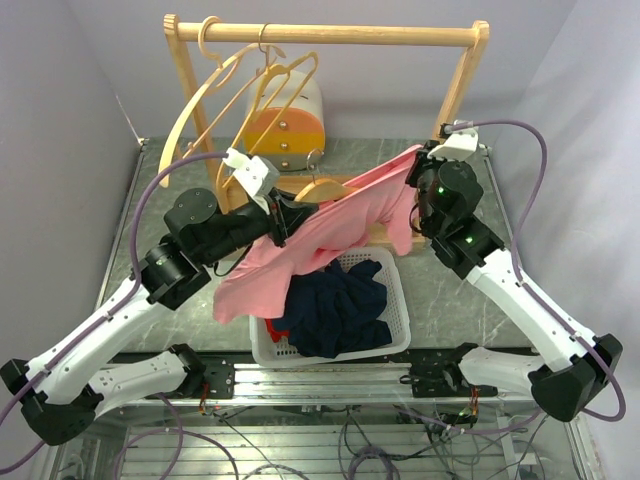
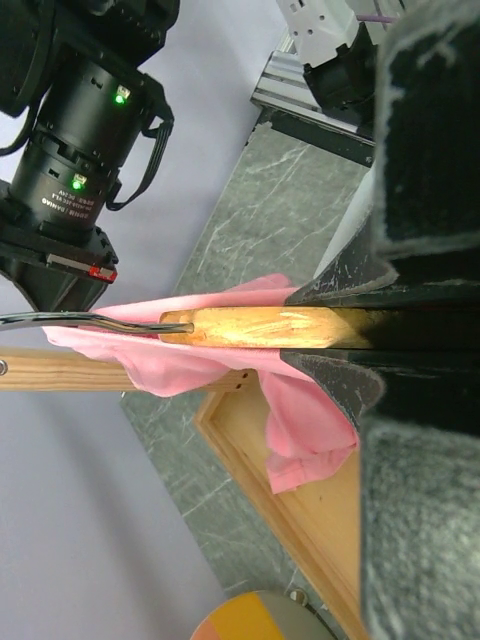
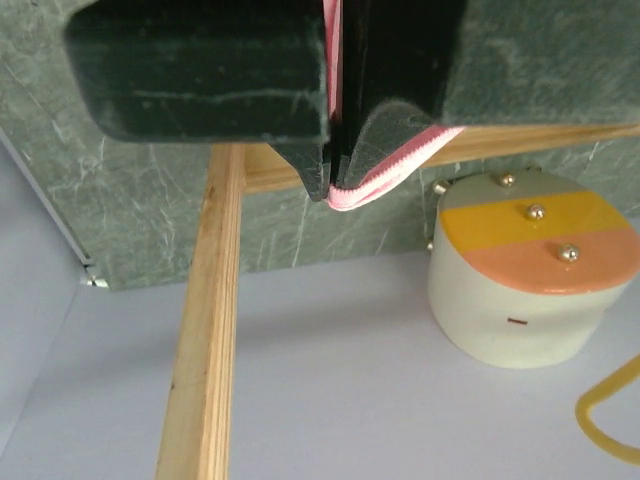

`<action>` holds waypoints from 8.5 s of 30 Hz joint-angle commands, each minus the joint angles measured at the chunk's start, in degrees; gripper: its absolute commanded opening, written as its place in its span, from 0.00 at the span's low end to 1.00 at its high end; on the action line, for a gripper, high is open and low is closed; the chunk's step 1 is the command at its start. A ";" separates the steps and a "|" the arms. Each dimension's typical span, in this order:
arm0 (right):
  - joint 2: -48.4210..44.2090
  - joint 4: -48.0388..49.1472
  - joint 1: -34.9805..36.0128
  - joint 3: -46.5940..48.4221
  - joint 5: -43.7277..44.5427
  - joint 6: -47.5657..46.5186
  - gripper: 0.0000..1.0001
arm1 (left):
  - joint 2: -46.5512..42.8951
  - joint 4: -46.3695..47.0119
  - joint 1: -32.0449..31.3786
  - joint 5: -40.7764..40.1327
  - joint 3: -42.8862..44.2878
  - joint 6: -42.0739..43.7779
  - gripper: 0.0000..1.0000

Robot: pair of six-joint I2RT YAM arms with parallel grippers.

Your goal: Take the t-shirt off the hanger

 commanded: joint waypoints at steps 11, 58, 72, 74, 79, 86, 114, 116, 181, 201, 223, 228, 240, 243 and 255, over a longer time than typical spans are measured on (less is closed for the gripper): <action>-2.22 -7.50 -14.79 -6.14 3.04 5.51 0.00 | -9.90 -4.56 -0.17 7.66 2.97 1.48 0.07; -15.22 -9.86 15.02 -15.24 -32.40 9.85 0.00 | 23.28 10.65 -0.17 -18.06 22.29 -1.94 0.07; -13.92 -7.53 21.27 -20.17 -28.10 12.48 0.00 | 37.25 1.41 0.39 -27.69 44.66 7.68 0.07; -13.72 -7.69 21.94 -20.38 -27.45 12.68 0.00 | 39.19 0.01 1.22 -26.50 47.29 7.47 0.07; -13.48 -8.07 23.12 -20.35 -25.70 12.67 0.00 | 42.51 -1.68 4.43 -22.40 51.66 5.40 0.07; -13.12 -7.63 24.34 -21.36 -24.37 13.08 0.00 | 45.23 -2.33 10.95 -14.99 55.52 1.23 0.07; -12.17 -13.35 26.35 -1.95 -14.20 1.78 0.00 | 28.45 7.48 15.83 -7.64 31.26 -7.36 0.89; -11.96 -12.86 26.31 0.82 -13.78 0.18 0.00 | 25.93 8.04 15.75 -5.48 29.76 -8.26 0.96; -17.51 -0.76 26.30 -1.15 -37.46 10.61 0.00 | -3.51 8.36 15.57 7.63 5.55 -13.45 1.00; -18.45 8.47 26.31 -40.38 -40.96 33.15 0.00 | -13.46 1.74 15.57 2.60 -5.37 -13.01 0.95; 5.12 12.75 26.30 -49.70 -37.02 41.98 0.00 | -24.53 -5.32 15.31 -3.98 -25.97 -17.95 0.92; 2.38 4.30 26.42 -45.32 -34.86 37.69 0.08 | -23.90 -6.91 15.29 -11.75 -30.12 -18.15 0.94; -11.46 -27.55 26.48 -25.77 -20.46 25.61 0.63 | -13.35 5.15 15.30 -23.80 -39.44 -21.40 0.99; -14.12 -30.84 26.26 -24.08 -13.64 25.59 0.67 | -11.55 8.47 15.30 -24.33 -41.12 -22.10 0.99; -20.54 -25.09 -18.30 -29.18 -29.49 18.14 0.70 | -12.70 8.97 15.61 -32.04 -43.70 -20.09 0.99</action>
